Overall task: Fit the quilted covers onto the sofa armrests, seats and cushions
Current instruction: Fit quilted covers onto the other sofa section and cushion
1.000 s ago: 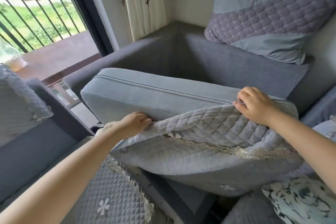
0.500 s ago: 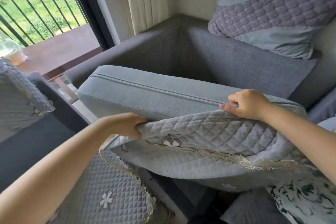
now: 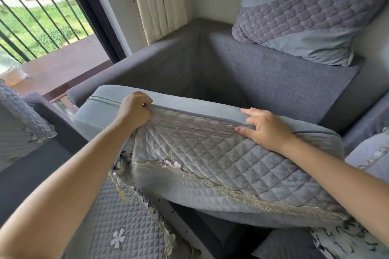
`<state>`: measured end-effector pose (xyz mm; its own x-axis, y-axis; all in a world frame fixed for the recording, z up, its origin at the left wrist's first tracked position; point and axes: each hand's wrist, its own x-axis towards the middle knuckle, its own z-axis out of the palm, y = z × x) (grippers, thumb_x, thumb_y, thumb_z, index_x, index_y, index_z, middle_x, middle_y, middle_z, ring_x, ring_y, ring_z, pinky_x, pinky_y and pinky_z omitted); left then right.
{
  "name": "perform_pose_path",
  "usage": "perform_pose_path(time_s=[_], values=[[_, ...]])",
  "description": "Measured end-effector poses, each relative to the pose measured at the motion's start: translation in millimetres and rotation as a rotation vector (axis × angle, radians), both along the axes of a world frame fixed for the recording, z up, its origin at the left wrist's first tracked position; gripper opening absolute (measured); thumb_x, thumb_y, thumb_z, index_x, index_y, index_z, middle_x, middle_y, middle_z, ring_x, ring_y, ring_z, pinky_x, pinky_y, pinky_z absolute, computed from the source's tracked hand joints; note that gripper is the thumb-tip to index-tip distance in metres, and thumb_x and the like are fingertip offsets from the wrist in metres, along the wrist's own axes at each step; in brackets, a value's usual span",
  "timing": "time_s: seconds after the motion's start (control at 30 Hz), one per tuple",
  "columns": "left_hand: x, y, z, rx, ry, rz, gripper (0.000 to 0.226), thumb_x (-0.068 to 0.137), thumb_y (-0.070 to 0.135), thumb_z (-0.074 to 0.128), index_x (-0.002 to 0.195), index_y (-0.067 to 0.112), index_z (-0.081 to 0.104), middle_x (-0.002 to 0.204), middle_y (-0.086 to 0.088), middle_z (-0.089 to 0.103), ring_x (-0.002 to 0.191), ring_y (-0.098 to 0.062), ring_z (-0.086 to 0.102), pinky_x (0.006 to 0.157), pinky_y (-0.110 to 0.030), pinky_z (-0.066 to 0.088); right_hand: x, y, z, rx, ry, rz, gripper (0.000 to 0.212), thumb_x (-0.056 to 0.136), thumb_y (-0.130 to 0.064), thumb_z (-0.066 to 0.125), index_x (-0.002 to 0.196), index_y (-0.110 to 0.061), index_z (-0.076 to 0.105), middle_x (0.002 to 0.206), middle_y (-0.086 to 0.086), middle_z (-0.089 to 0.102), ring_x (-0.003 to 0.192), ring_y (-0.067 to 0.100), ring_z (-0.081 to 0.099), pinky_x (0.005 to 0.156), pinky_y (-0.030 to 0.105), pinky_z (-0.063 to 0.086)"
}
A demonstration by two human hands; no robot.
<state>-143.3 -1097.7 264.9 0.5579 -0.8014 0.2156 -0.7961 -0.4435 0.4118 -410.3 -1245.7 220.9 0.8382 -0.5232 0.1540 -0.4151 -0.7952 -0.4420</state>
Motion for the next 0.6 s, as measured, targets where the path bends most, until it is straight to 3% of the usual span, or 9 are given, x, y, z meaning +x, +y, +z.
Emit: perform_pose_path(time_s=[0.1, 0.13, 0.17, 0.2, 0.23, 0.3, 0.37, 0.5, 0.6], values=[[-3, -27, -13, 0.103, 0.011, 0.034, 0.038, 0.069, -0.010, 0.048, 0.101, -0.002, 0.068, 0.120, -0.017, 0.060, 0.115, -0.031, 0.054, 0.095, -0.029, 0.041, -1, -6, 2, -0.042, -0.061, -0.062, 0.038, 0.088, -0.033, 0.058, 0.099, 0.001, 0.069, 0.122, 0.010, 0.062, 0.111, 0.025, 0.059, 0.087, 0.030, 0.043], [-4, -31, -17, 0.163, -0.017, 0.034, 0.040, 0.071, -0.010, 0.049, 0.104, 0.002, 0.068, 0.123, -0.014, 0.060, 0.116, -0.030, 0.053, 0.097, -0.031, 0.041, -1, -5, 4, -0.045, -0.104, -0.081, 0.033, 0.088, -0.034, 0.058, 0.090, -0.004, 0.072, 0.099, 0.011, 0.071, 0.092, 0.025, 0.065, 0.075, 0.031, 0.045], [-6, -36, -20, 0.221, -0.060, 0.037, 0.039, 0.074, -0.007, 0.050, 0.107, 0.006, 0.067, 0.123, -0.013, 0.059, 0.116, -0.031, 0.052, 0.096, -0.032, 0.042, -2, -7, 7, -0.034, -0.150, -0.097, 0.033, 0.087, -0.037, 0.057, 0.067, -0.013, 0.068, 0.068, 0.006, 0.067, 0.065, 0.021, 0.061, 0.060, 0.030, 0.040], [-8, -35, -20, 0.263, -0.117, 0.054, 0.037, 0.076, -0.003, 0.050, 0.108, 0.007, 0.066, 0.123, -0.012, 0.059, 0.115, -0.032, 0.053, 0.094, -0.033, 0.042, -1, -9, 8, -0.059, -0.176, -0.089, 0.039, 0.085, -0.038, 0.055, 0.048, -0.025, 0.049, 0.047, -0.006, 0.048, 0.046, 0.015, 0.047, 0.051, 0.027, 0.031], [-8, -33, -20, 0.300, -0.175, 0.077, 0.034, 0.079, 0.000, 0.050, 0.107, 0.007, 0.066, 0.121, -0.013, 0.060, 0.112, -0.034, 0.054, 0.091, -0.035, 0.043, 2, -11, 12, -0.085, -0.201, -0.068, 0.046, 0.082, -0.037, 0.054, 0.045, -0.031, 0.028, 0.041, -0.013, 0.029, 0.039, 0.013, 0.033, 0.047, 0.025, 0.024], [-9, -27, -19, 0.366, -0.246, 0.115, 0.029, 0.081, 0.004, 0.049, 0.104, 0.007, 0.066, 0.115, -0.016, 0.062, 0.106, -0.038, 0.056, 0.086, -0.036, 0.045, 8, -20, 21, -0.068, -0.191, -0.005, 0.053, 0.084, -0.033, 0.057, 0.047, -0.028, 0.019, 0.042, -0.015, 0.021, 0.043, 0.016, 0.032, 0.044, 0.025, 0.022], [-6, -27, -14, 0.439, -0.261, 0.109, 0.030, 0.082, 0.005, 0.048, 0.105, 0.009, 0.065, 0.116, -0.017, 0.062, 0.107, -0.038, 0.055, 0.087, -0.037, 0.046, 13, -27, 33, -0.153, -0.221, 0.105, 0.052, 0.086, -0.028, 0.059, 0.046, -0.021, 0.026, 0.041, -0.012, 0.025, 0.042, 0.017, 0.033, 0.039, 0.015, 0.020], [1, -34, -8, 0.572, -0.259, 0.032, 0.038, 0.083, 0.005, 0.047, 0.117, 0.015, 0.062, 0.123, -0.014, 0.059, 0.114, -0.034, 0.053, 0.093, -0.034, 0.044, 19, -48, 39, -0.617, -0.162, 0.167, 0.048, 0.079, -0.038, 0.047, 0.040, -0.011, 0.046, 0.035, 0.000, 0.041, 0.028, 0.019, 0.038, 0.038, 0.012, 0.023], [3, -38, -8, 0.596, -0.275, 0.006, 0.040, 0.083, 0.004, 0.045, 0.118, 0.015, 0.061, 0.123, -0.013, 0.060, 0.114, -0.032, 0.053, 0.093, -0.032, 0.042, 24, -63, 26, -0.580, -0.127, 0.106, 0.050, 0.079, -0.040, 0.045, 0.039, -0.010, 0.049, 0.037, 0.001, 0.045, 0.030, 0.019, 0.043, 0.038, 0.013, 0.027]])
